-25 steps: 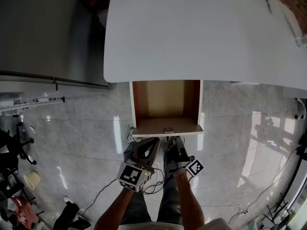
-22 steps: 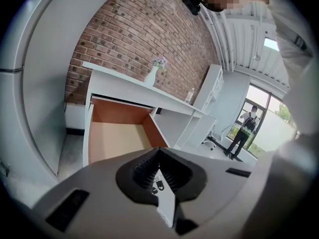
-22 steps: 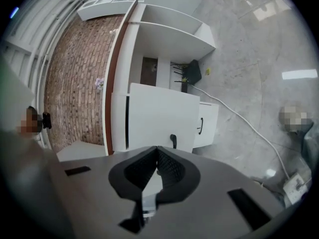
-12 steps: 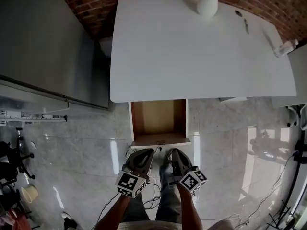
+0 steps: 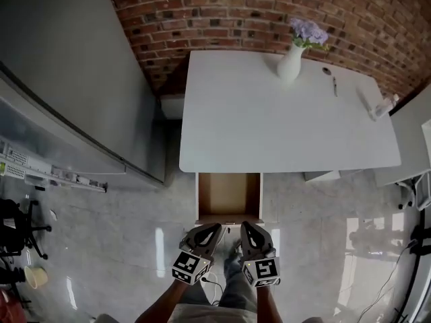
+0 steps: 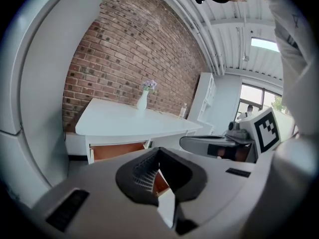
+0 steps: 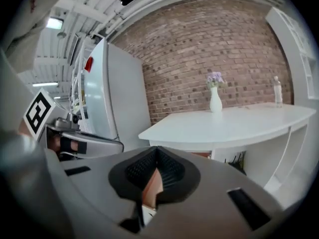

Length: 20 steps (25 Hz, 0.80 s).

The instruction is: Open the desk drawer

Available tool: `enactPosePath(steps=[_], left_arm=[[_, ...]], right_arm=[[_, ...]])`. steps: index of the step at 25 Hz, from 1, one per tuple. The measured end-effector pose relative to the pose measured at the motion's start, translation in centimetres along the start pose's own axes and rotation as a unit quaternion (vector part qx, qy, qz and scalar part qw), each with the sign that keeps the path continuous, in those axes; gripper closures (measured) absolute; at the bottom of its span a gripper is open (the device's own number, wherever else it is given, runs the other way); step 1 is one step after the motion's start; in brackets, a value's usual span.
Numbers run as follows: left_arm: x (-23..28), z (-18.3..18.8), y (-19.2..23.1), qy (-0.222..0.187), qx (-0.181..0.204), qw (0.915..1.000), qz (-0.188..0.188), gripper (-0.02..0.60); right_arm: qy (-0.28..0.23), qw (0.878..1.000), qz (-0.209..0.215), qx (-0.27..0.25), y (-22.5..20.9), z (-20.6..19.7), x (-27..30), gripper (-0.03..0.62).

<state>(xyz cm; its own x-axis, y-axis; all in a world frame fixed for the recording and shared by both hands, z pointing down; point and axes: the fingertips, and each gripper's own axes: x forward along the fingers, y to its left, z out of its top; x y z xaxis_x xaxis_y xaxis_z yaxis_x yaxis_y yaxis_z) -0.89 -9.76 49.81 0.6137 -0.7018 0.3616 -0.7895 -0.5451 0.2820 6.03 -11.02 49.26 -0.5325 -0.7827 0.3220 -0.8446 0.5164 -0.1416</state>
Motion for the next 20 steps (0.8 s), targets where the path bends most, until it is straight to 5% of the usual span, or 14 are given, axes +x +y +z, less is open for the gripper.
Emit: enactPosePath(steps=[6,20], left_arm=[[-2.6,4.8,-1.0,-0.021,0.016,0.9996,0.008,0.571],[-6.5,12.0,-4.5,-0.054,0.055,0.9969,0.017,0.571]], right_arm=[[-0.007,0.997,0.022,-0.074,2.9,5.6,-1.7,0.577],[-0.048,0.993,0.034,-0.101,4.8,15.5,-7.0,0.577]])
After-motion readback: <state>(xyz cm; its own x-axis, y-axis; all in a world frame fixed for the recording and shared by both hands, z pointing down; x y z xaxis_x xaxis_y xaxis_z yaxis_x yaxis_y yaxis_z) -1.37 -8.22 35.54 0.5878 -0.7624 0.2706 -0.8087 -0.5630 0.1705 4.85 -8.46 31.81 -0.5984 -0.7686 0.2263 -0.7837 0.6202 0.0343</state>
